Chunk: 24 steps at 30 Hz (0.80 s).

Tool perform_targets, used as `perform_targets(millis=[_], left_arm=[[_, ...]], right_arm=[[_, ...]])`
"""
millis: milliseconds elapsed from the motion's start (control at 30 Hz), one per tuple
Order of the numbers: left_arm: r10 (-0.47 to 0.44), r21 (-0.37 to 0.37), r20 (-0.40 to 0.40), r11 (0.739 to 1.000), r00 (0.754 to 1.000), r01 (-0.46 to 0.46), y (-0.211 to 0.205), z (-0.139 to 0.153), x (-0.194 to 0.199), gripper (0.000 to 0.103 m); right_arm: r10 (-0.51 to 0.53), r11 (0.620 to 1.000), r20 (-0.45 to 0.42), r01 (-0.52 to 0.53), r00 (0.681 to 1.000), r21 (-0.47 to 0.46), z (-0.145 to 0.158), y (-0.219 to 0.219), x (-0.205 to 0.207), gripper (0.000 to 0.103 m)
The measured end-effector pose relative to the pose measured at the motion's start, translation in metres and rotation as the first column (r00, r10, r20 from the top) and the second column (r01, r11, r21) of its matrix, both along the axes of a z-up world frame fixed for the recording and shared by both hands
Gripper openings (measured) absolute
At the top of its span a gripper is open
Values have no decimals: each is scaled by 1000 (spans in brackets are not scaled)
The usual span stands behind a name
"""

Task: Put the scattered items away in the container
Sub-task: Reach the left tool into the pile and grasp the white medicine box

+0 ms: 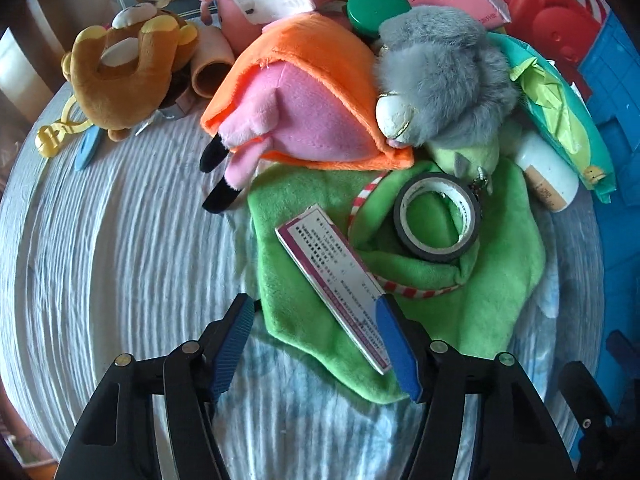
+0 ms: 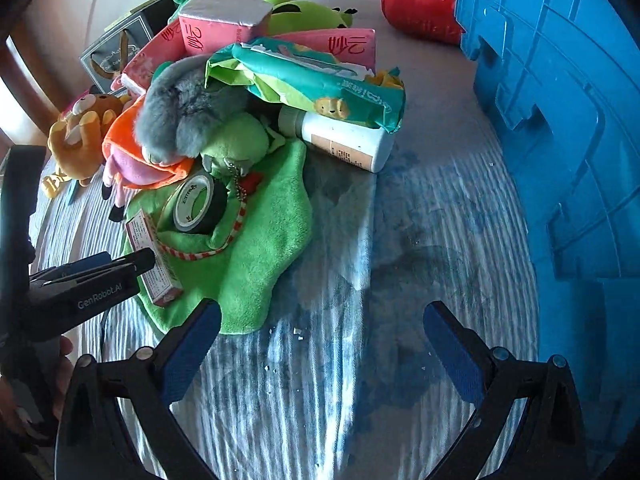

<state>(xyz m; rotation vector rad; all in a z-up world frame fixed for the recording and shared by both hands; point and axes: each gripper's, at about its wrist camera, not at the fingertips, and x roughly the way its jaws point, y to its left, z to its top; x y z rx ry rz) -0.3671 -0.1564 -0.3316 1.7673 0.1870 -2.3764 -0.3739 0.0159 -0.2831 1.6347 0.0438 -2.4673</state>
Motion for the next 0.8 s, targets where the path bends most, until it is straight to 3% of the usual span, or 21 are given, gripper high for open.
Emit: perform_targets(millis=[133, 200, 300, 367, 400, 467, 500, 533, 667, 733, 767, 800], left_arm=[[-18, -9, 0, 1000, 1000, 18, -9, 5, -2, 54], [10, 34, 20, 999, 1000, -11, -15, 8, -3, 54], [13, 112, 51, 993, 999, -19, -5, 8, -8, 60], [-26, 89, 54, 996, 998, 21, 9, 5, -8, 65], [-41, 79, 51, 996, 998, 37, 13, 6, -7, 63], [-50, 81, 39, 996, 998, 47, 9, 13, -2, 43], [-47, 48, 37, 998, 998, 45, 3, 19, 0, 24], [-44, 14, 35, 999, 998, 44, -3, 24, 3, 13], [-54, -74, 59, 996, 997, 58, -22, 28, 6, 13], [-18, 26, 72, 1000, 997, 16, -30, 29, 5, 16], [5, 80, 62, 997, 998, -10, -31, 32, 6, 27], [19, 102, 51, 995, 999, -24, -28, 36, 6, 51]], right_arm=[[37, 999, 3, -37, 999, -29, -6, -23, -10, 89], [31, 999, 10, -31, 999, -26, -8, -28, -14, 88], [18, 1000, 19, -18, 1000, -7, -9, -29, -18, 84], [9, 1000, 26, -10, 1000, 8, -9, -23, -19, 80], [18, 1000, 24, -18, 1000, 0, -8, -23, -19, 76], [37, 999, 21, -37, 999, -17, -7, -22, -19, 65], [56, 998, 21, -55, 998, -36, -7, -27, -19, 60], [74, 996, 20, -73, 997, -54, -8, -32, -20, 57], [108, 990, 13, -107, 994, -92, -12, -50, -23, 56], [110, 991, 15, -109, 994, -81, -11, -50, -23, 56], [111, 991, 16, -110, 994, -76, -10, -50, -23, 56], [112, 991, 17, -111, 994, -70, -10, -50, -23, 56]])
